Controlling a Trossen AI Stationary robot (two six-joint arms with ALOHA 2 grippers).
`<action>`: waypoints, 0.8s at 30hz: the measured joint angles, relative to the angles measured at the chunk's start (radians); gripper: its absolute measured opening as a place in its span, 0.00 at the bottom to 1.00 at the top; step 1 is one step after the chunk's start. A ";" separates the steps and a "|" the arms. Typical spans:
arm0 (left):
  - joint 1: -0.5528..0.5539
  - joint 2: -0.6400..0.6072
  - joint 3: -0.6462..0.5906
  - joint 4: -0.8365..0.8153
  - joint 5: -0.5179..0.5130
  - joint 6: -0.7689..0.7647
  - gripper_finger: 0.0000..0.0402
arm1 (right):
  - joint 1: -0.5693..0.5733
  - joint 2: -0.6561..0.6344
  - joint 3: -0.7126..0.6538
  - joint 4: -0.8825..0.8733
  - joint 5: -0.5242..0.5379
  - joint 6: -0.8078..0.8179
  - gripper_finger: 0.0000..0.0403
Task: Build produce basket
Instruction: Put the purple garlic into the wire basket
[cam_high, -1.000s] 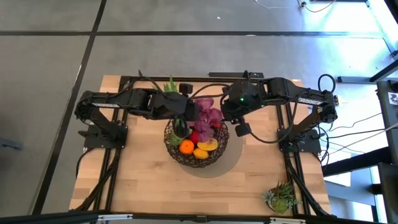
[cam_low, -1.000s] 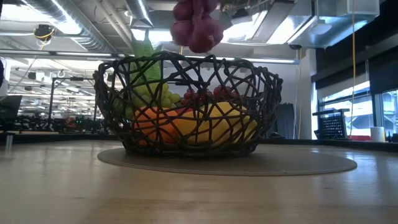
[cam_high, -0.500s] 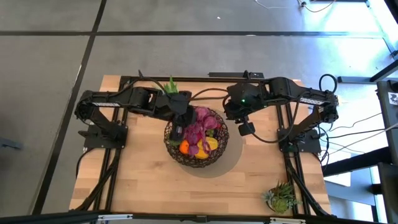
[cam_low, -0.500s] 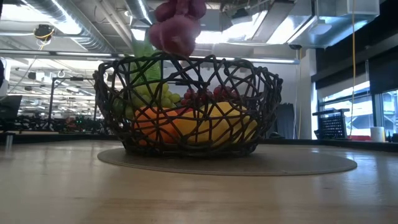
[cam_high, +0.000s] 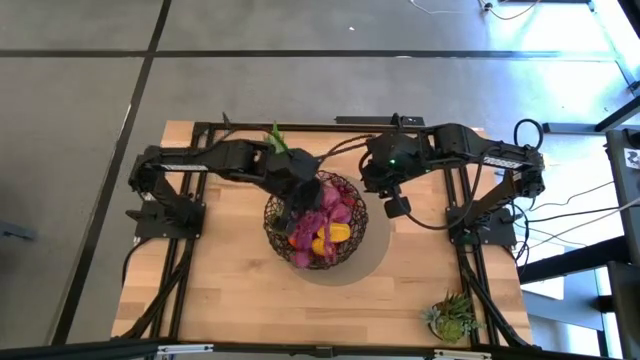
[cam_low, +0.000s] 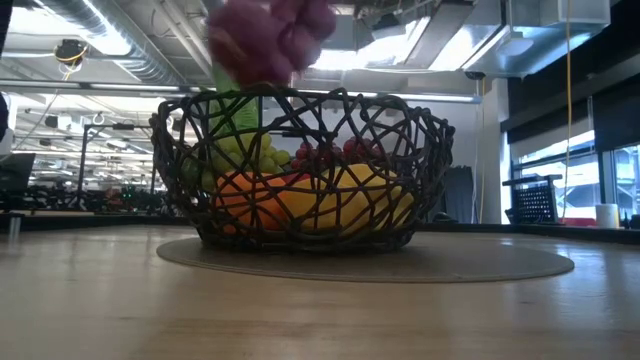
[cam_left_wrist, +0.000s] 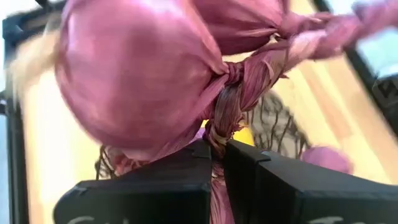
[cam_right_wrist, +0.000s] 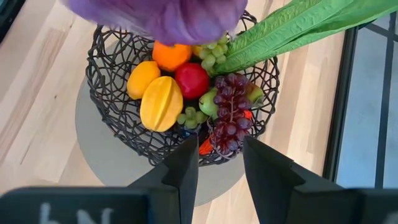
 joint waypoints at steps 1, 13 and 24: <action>0.000 0.009 -0.003 -0.009 -0.002 0.011 0.01 | 0.000 0.000 0.000 0.000 0.000 -0.001 0.30; 0.042 0.140 -0.002 0.059 0.125 0.092 0.01 | 0.000 0.001 0.001 0.003 -0.002 0.002 0.30; 0.084 0.169 -0.001 0.109 0.178 0.190 0.01 | 0.000 0.001 0.001 0.000 -0.002 -0.001 0.30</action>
